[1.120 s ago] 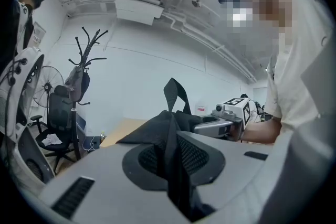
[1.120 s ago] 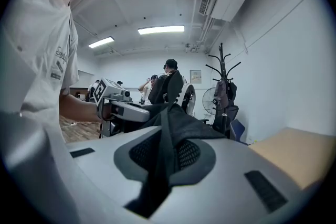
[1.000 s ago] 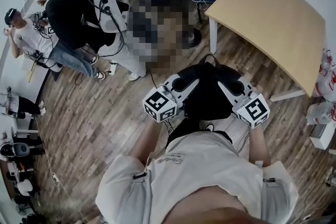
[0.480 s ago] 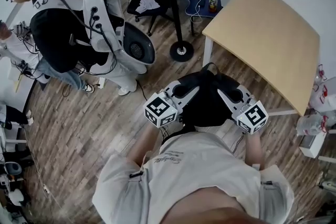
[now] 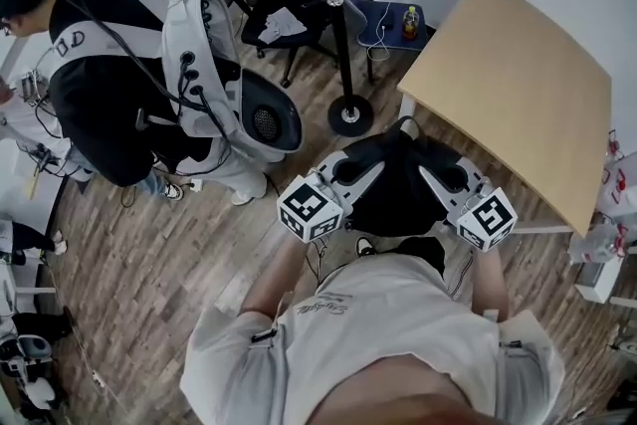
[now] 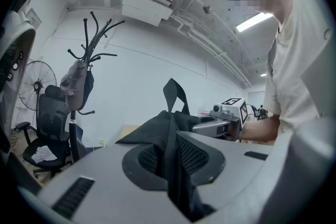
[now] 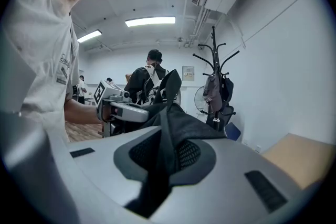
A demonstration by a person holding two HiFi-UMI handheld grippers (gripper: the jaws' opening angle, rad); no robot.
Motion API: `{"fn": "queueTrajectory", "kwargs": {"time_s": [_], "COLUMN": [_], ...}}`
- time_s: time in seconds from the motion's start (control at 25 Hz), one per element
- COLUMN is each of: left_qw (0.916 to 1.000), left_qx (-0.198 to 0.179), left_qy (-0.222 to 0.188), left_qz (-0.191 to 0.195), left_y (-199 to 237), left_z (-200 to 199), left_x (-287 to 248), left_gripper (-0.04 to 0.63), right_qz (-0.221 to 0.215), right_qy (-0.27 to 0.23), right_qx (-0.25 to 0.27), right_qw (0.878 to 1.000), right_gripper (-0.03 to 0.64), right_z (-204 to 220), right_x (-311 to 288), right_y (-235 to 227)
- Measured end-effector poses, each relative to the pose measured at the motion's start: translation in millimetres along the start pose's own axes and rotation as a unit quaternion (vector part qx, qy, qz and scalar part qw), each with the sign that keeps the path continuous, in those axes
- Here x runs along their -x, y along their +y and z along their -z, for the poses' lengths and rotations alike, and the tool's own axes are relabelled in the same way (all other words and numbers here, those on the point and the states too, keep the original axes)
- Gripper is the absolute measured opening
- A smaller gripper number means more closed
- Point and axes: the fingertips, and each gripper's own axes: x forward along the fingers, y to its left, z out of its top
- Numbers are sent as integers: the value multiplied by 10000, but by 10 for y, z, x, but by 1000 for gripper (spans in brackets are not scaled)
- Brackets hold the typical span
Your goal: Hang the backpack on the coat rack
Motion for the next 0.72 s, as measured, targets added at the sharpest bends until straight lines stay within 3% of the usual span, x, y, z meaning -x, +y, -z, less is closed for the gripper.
{"fn": "queueTrajectory", "kwargs": {"time_s": [0.32, 0.72], "left_qw": [9992, 9960], "left_qx": [-38, 66], "left_qy": [177, 259], "left_qz": [-360, -853], "left_y": [614, 1368], "left_z": [-51, -337], "left_x": [-125, -470], "left_gripper": [51, 51], "right_qz": [-236, -699], "right_qy": [-57, -298], "right_qx": [-149, 74], "right_qw": [9996, 9971], "right_gripper": [40, 39], "right_z": [23, -131], "right_x": [-537, -1115], "right_y": [-410, -1158]}}
